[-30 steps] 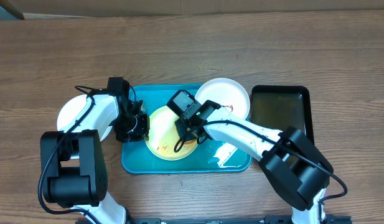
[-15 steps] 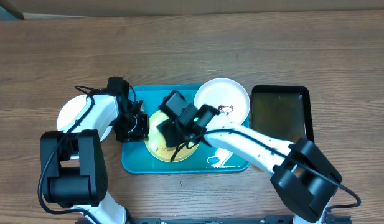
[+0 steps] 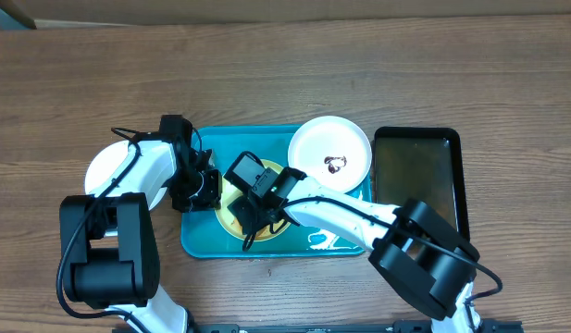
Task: Clean dirty plates on tray and stack at the side
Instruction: 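Scrub the yellow plate with the sponge while left gripper holds its rim, then return the sponge with right gripper to the black tray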
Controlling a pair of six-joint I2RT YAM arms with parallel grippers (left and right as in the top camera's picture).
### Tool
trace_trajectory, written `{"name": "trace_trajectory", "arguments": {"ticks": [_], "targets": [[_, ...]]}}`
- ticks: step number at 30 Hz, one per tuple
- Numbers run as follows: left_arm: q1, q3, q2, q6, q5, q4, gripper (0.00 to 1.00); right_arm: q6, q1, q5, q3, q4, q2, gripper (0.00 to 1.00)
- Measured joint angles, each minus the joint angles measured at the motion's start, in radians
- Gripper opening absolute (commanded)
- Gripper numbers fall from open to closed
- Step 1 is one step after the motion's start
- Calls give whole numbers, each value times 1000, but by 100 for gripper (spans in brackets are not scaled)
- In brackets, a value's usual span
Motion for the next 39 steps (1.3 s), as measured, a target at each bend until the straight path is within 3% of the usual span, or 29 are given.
{"name": "trace_trajectory", "arguments": {"ticks": [19, 28, 34, 39], "targets": [[0, 0, 0, 0, 4, 0, 4, 52, -101, 237, 20, -115, -23, 4], [0, 0, 0, 0, 3, 18, 4, 53, -144, 266, 19, -192, -208, 4], [0, -7, -97, -12, -51, 61, 4, 84, -307, 265, 19, -349, -385, 4], [-9, -7, -271, -20, -147, 93, 4, 94, -507, 240, 18, -495, -412, 4]]}}
